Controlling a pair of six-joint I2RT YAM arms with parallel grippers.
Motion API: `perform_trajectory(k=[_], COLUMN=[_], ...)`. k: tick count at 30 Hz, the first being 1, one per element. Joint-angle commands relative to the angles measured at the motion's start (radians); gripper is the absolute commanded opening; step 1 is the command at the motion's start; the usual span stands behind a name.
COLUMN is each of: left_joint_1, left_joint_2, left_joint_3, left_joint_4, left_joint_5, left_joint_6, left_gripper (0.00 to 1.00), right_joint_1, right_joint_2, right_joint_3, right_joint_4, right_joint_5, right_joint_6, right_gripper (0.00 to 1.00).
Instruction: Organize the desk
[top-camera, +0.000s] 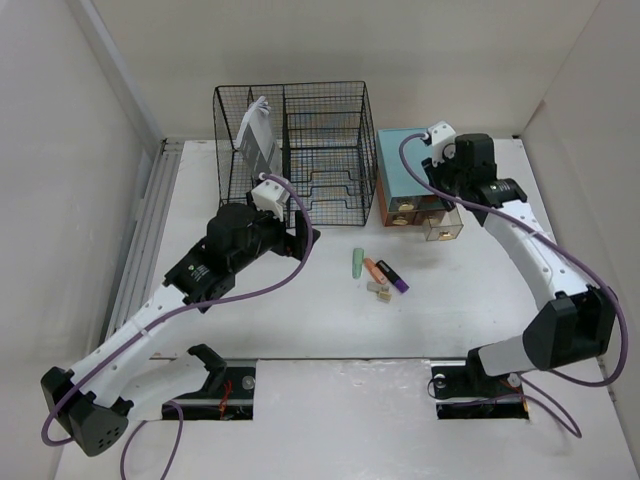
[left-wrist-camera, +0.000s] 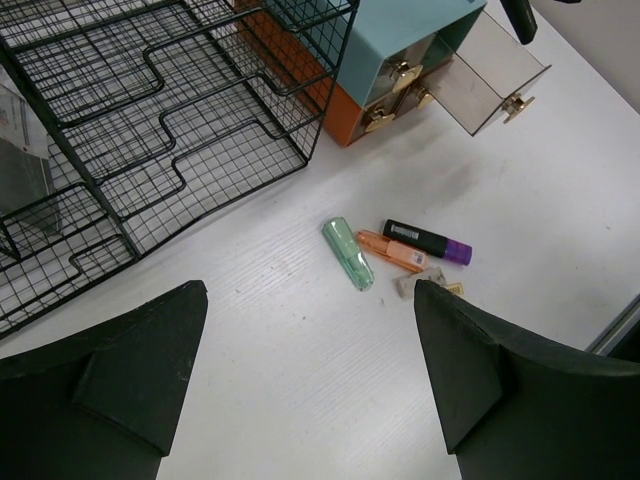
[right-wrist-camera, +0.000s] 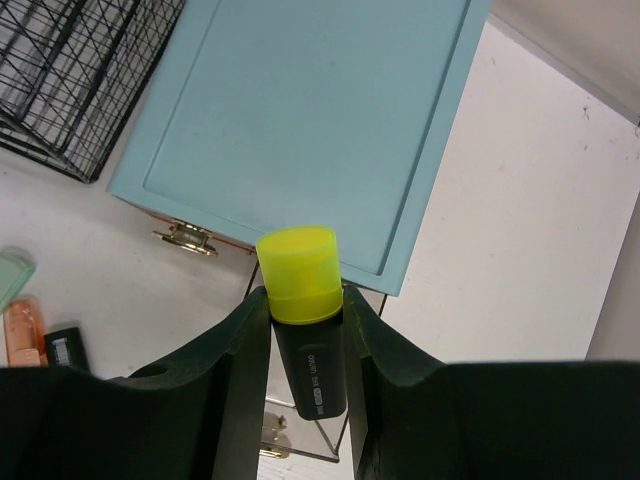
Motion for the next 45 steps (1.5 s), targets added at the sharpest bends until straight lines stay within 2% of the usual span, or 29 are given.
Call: perform_trajectory(k=[1, 12, 14, 15, 16, 18, 19, 21, 25, 26, 27, 28, 29, 30, 31, 33, 36, 45], left_joint_1=[-0.001, -0.001, -0.001, -0.001, -0.001, -0.001, -0.001, -0.001, -0.001, -0.001, -0.001, -0.001, -0.001, -0.001, -0.001, -0.001, -0.001, -0.001], left_joint_2=[0.002, 0.011, 0.011, 0.011, 0.011, 0.011, 0.011, 0.011, 0.011, 0.011, 0.011, 0.011, 0.011, 0.011, 0.011, 0.011, 0.011, 0.002], left_joint_3=[-0.006, -0.006, -0.006, -0.006, -0.006, -0.006, -0.006, -0.006, -0.006, -0.006, -0.006, -0.006, -0.006, -0.006, -0.006, -0.006, -0.006, -0.006], left_joint_4=[0.036, 0.036, 0.036, 0.036, 0.036, 0.036, 0.036, 0.036, 0.036, 0.036, 0.036, 0.036, 0.036, 0.036, 0.036, 0.036, 0.036, 0.036], left_joint_5=[0.030, 0.030, 0.030, 0.030, 0.030, 0.030, 0.030, 0.030, 0.030, 0.030, 0.030, 0.030, 0.030, 0.030, 0.030, 0.030, 0.030, 0.040], left_joint_6=[0.003, 0.003, 0.003, 0.003, 0.003, 0.003, 0.003, 0.003, 0.003, 0.003, 0.003, 0.003, 0.003, 0.003, 0.003, 0.003, 0.003, 0.003], left_gripper=[0.82, 0.82, 0.82, 0.82, 0.82, 0.82, 0.82, 0.82, 0.82, 0.82, 0.82, 0.82, 0.82, 0.82, 0.82, 0.82, 0.81, 0.78], right_joint_1=[-0.006, -0.006, -0.006, -0.006, -0.006, -0.006, -0.006, -0.006, 0.017, 0.033, 0.047, 0.061, 0.099, 0.121, 0.147, 0.234, 0.326, 0.370], right_joint_2=[0.023, 0.049, 0.040, 0.040, 0.040, 0.015, 0.015, -0.015, -0.064, -0.098, -0.098, -0.124, -0.124, -0.124, -0.124, -0.101, -0.040, 0.210], right_joint_3=[0.007, -0.048, -0.048, -0.048, -0.058, -0.058, -0.058, -0.058, -0.058, -0.071, -0.071, -0.084, -0.084, -0.100, -0.113, -0.169, -0.225, -0.217], right_joint_4=[0.024, -0.079, -0.089, -0.098, -0.109, -0.109, -0.109, -0.100, -0.078, -0.078, -0.078, -0.078, -0.127, -0.148, -0.164, -0.178, -0.129, -0.129], right_joint_5=[0.041, 0.052, 0.052, 0.052, 0.052, 0.039, 0.039, 0.039, 0.000, -0.069, -0.070, -0.155, -0.203, -0.241, -0.266, -0.283, -0.202, -0.045], right_joint_6=[0.003, -0.017, -0.017, -0.017, -0.017, -0.017, -0.017, -0.028, -0.037, -0.077, -0.091, -0.109, -0.131, -0.166, -0.177, -0.186, -0.168, -0.059], right_gripper=[0.10, 0.10, 0.15, 0.18, 0.35, 0.48, 0.59, 0.65, 0.65, 0.60, 0.56, 0.49, 0.43, 0.33, 0.31, 0.30, 0.29, 0.33])
